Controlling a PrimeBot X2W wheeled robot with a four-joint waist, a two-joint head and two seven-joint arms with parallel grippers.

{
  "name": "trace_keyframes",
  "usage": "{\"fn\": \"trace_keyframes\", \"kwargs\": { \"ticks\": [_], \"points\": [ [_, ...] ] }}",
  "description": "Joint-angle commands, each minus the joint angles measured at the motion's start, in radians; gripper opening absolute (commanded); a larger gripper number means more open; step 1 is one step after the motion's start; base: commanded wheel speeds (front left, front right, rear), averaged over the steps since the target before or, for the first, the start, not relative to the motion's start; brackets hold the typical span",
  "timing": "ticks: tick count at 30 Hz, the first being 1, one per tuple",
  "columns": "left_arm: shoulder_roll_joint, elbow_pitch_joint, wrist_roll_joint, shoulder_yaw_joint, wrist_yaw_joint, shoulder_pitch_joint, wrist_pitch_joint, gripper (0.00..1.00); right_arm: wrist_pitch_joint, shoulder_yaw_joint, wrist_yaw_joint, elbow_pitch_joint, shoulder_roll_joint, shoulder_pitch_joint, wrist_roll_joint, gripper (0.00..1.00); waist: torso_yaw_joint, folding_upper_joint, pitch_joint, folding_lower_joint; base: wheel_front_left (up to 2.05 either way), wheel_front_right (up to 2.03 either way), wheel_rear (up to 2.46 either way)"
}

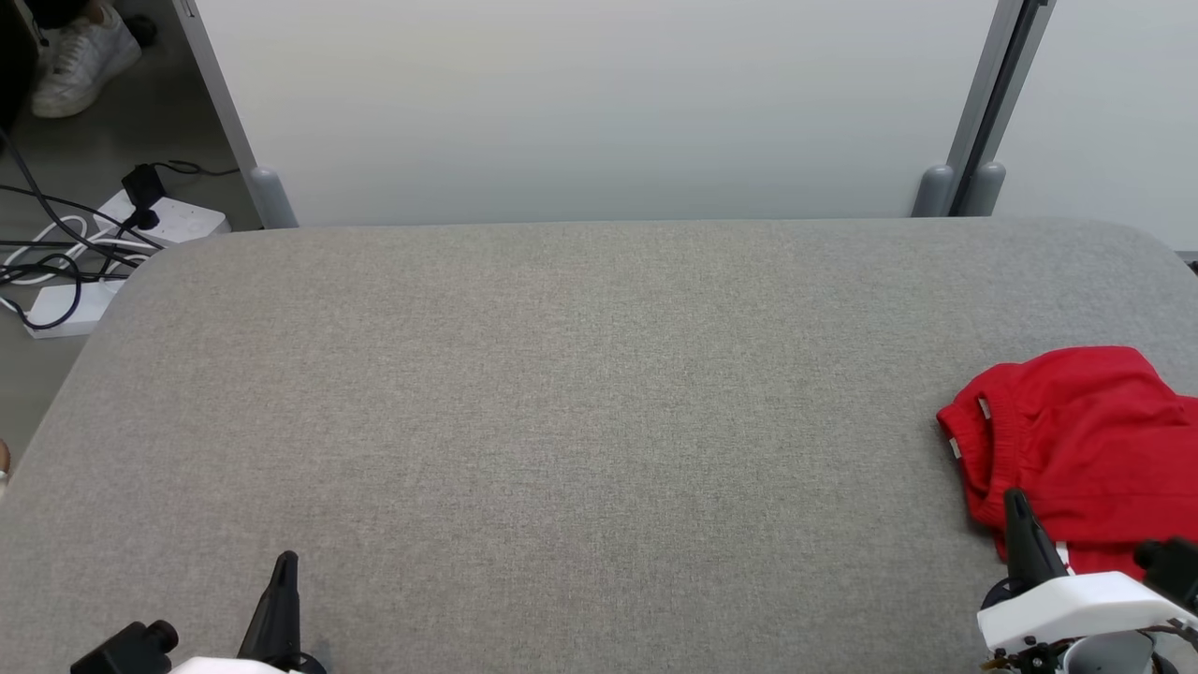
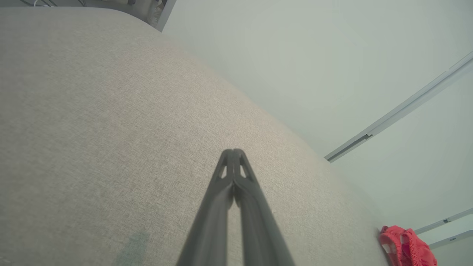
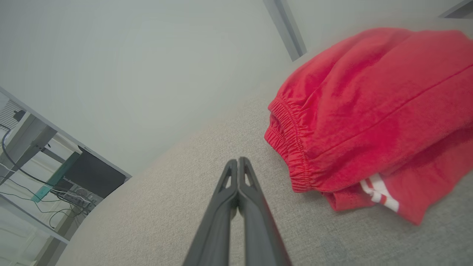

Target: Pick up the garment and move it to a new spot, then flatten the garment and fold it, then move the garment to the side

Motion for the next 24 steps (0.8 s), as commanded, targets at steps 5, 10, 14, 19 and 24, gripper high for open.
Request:
{"fn": "trace_keyframes", "kwargs": {
  "ticks": [5,10,14,19,24],
  "points": [
    [0.01,-0.033,-0.062,0.026,-0.003,-0.067,0.015,0.0,0.018,0.005,0.001,-0.04,-0.017,-0.02,0.078,0.0,-0.001,0.0,0.003,-0.0001,0.0,0.0,0.0],
    [0.007,-0.04,-0.113,0.03,-0.004,-0.072,0.03,0.0,0.031,0.003,0.001,-0.05,-0.018,-0.019,0.138,0.0,-0.002,0.0,0.006,-0.0001,0.0,0.0,0.0],
    [0.005,-0.045,-0.154,0.034,-0.004,-0.076,0.041,0.0,0.043,0.001,0.001,-0.058,-0.019,-0.018,0.187,0.0,-0.003,0.0,0.009,-0.0001,0.0,0.0,0.0],
    [0.002,-0.051,-0.205,0.038,-0.004,-0.081,0.056,0.0,0.057,-0.001,0.001,-0.068,-0.02,-0.016,0.248,0.0,-0.004,0.0,0.012,-0.0001,0.0,0.0,0.0],
    [-0.001,-0.057,-0.256,0.043,-0.005,-0.086,0.07,0.0,0.07,-0.003,0.001,-0.079,-0.021,-0.015,0.308,0.0,-0.005,0.0,0.015,-0.0001,0.0,0.0,0.0]
  ]
}}
